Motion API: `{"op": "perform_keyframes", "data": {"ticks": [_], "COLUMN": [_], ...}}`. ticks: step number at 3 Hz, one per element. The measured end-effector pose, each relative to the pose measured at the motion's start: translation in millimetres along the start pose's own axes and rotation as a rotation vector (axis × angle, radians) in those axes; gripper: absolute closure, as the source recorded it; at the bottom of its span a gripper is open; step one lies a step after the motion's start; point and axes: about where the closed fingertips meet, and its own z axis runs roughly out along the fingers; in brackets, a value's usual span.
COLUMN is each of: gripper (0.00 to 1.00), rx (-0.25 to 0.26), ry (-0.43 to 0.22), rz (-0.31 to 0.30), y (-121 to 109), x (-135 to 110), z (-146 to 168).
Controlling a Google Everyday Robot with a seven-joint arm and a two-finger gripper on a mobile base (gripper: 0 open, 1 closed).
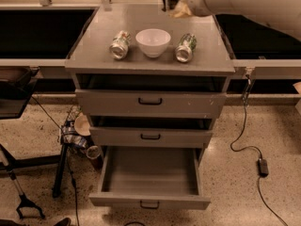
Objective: Pick rxbar chocolate from bottom drawer and place on counter
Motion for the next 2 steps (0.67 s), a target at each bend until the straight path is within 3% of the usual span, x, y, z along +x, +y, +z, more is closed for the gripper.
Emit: {"op": "perform_keyframes", "data": {"ticks": [1, 2], "gripper": [1.0, 1.0], "rx": [0.042, 0.051], "ry": [0.005, 0.016], "rz": [0.011, 0.011], "y": [-28.7, -47.6], "x": [-7.7, -12.5], "z": [37.1, 61.6]}}
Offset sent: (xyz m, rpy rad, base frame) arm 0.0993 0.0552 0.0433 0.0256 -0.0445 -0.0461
